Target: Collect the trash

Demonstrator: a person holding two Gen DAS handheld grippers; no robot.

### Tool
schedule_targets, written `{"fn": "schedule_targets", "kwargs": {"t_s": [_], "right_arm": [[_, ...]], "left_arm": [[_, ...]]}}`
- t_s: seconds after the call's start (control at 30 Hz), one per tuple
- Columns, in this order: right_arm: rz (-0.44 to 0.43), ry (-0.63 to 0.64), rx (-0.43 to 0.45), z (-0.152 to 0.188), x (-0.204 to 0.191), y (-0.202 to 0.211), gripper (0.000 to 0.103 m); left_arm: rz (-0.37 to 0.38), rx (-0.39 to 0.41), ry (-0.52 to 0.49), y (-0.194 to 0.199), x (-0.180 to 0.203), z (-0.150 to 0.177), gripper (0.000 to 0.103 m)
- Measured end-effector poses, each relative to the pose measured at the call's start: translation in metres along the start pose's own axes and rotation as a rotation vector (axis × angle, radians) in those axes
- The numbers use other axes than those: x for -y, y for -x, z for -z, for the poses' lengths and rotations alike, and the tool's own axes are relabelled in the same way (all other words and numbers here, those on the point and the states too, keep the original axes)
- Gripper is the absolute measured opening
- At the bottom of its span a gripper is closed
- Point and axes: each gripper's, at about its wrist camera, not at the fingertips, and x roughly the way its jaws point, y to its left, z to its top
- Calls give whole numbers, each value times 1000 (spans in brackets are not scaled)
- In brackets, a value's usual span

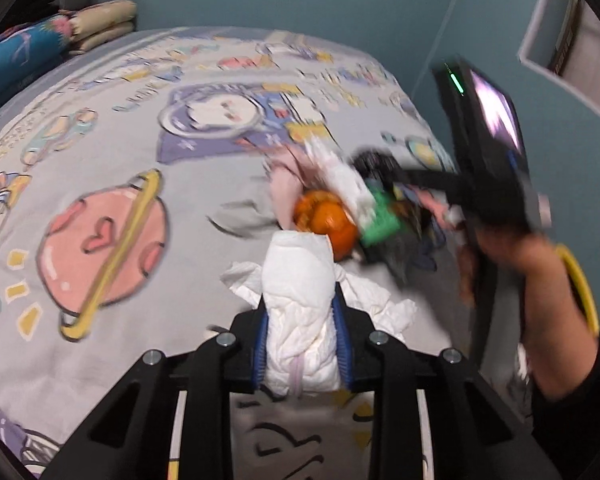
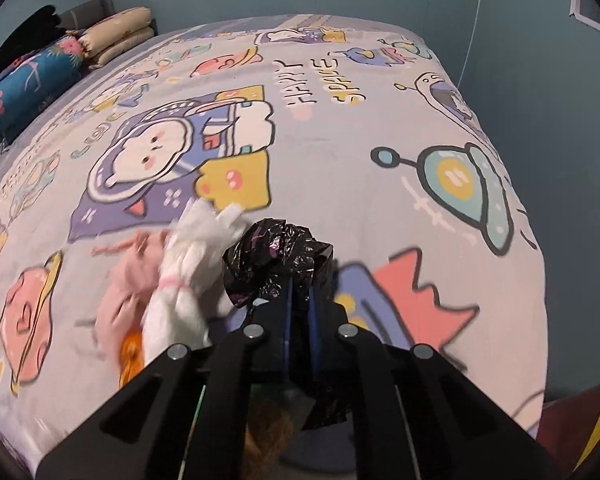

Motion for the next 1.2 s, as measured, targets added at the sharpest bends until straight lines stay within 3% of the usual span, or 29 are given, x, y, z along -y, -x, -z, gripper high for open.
{"fn": "schedule_targets", "kwargs": {"t_s": [0.3, 0.6, 1.2], "right_arm": [[-58, -3, -14, 48, -11, 50, 6], [-118, 20, 21, 90, -22, 120, 6], [-82, -28, 276, 81, 30, 240, 6]], "left_arm": [[-44, 116, 156, 45, -46, -22, 26], [-77, 171, 160, 78, -52, -22, 26], [-89, 271, 78, 139, -17, -35, 26]]}}
